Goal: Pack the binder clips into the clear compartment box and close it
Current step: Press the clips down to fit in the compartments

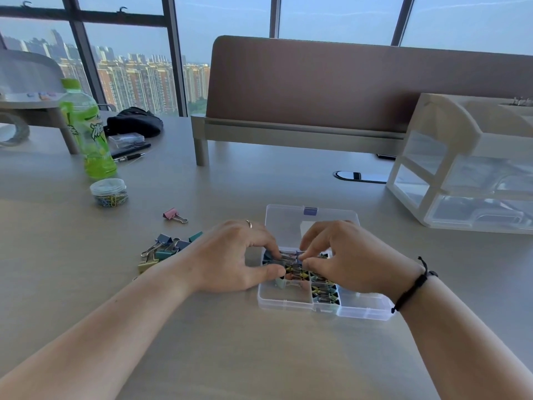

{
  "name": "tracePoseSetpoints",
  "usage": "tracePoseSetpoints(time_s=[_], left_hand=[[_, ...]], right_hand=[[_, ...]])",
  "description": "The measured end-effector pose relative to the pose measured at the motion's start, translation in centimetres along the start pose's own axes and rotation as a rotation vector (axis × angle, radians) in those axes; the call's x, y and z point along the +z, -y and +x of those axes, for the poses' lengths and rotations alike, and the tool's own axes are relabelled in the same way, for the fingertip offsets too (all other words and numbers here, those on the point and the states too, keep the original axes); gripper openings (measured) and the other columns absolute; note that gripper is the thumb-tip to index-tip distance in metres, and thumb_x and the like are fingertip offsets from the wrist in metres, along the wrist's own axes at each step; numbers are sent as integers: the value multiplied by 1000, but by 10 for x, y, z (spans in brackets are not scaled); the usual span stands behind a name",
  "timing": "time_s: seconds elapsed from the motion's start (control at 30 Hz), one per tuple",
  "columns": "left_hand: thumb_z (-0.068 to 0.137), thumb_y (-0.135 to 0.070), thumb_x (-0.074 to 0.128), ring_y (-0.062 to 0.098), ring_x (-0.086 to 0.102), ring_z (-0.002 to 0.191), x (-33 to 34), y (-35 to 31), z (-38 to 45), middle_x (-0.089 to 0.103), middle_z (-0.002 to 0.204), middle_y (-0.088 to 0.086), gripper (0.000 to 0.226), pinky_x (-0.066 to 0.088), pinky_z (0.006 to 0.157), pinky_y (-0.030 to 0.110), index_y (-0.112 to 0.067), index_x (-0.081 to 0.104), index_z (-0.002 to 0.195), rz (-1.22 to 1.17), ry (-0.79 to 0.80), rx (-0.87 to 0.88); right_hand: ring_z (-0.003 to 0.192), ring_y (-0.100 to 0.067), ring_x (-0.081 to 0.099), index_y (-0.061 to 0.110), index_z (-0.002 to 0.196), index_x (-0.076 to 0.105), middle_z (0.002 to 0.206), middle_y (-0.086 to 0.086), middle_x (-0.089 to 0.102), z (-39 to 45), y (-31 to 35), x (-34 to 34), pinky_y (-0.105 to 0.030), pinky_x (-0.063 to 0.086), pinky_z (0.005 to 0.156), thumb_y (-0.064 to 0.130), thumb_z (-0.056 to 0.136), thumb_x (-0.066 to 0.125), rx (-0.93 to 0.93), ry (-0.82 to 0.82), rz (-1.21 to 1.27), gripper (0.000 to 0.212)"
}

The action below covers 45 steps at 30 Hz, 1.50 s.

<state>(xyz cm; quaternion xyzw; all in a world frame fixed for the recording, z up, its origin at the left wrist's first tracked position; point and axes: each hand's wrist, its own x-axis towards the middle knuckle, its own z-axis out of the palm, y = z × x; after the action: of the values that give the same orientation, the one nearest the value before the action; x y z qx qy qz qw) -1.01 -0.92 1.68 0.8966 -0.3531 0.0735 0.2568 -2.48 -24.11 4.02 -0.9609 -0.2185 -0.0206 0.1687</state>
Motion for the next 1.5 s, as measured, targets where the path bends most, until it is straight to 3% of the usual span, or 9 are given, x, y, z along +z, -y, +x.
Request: tracePoseSetpoints(time_s=[0.2,0.3,0.37,0.47,0.6,0.7,0.87,1.17,1.5], left_hand=[[82,-55,69,-10,61,99,-4,1,-2,70,106,-29,27,50,91,26,-37,75,101,-30,-1,-39],[81,-58,68,-14,58,94,-4,1,-3,69,107,-30,32,46,84,14,-41,73,108,16,-6,-60],[83,-50,71,-14,57,89,-4,2,-3,68,105,-32,23,41,78,9,-39,74,103,14,-36,-73],[83,-38,74,-12,59,91,-4,4,-3,66,105,-33,6,47,79,14,-35,77,88,-33,-68,-75],[82,-41,74,-7,63,94,-3,9,-2,69,102,-33,7,52,85,27,-38,78,86,-60,-38,-85],[82,-39,75,-10,63,94,-3,7,-2,70,101,-30,7,51,87,23,-35,80,86,-56,-32,-72],[85,-41,71,-17,59,96,-3,6,-3,69,107,-30,15,40,85,5,-36,77,98,-2,-43,-50],[84,-42,72,-16,61,100,-6,5,-3,69,107,-31,11,49,98,27,-40,78,93,-68,-3,-91],[84,-45,71,-12,61,102,-4,2,-4,68,112,-28,20,47,96,24,-36,77,102,-14,-12,-56]], right_hand=[[81,4,51,33,90,77,98,21,62,0,1,2,-8,33,64,32,90,63,-26,-61,-15,14],[85,0,53,35,91,76,97,22,61,0,1,3,-13,39,70,31,91,61,-30,-43,-6,15],[86,-3,53,35,92,76,96,22,60,0,1,3,-19,44,74,31,91,61,-30,-39,-10,16],[87,-2,54,34,93,76,95,23,59,0,2,3,-21,46,76,31,92,61,-36,-39,-11,16],[89,-1,55,32,95,76,97,24,61,0,3,3,-23,49,80,29,91,62,-47,-39,-8,16],[89,-2,55,32,95,77,96,24,61,0,3,3,-22,48,80,26,91,62,-42,-32,-5,17],[82,-1,52,32,91,78,89,23,59,3,3,5,-19,43,74,23,90,63,-23,-52,16,17],[85,-2,51,31,92,78,86,24,57,2,4,6,-23,45,78,24,90,61,-24,-52,24,19],[77,-1,50,32,95,76,77,24,52,2,7,5,-23,48,74,24,90,63,-41,-76,1,16]])
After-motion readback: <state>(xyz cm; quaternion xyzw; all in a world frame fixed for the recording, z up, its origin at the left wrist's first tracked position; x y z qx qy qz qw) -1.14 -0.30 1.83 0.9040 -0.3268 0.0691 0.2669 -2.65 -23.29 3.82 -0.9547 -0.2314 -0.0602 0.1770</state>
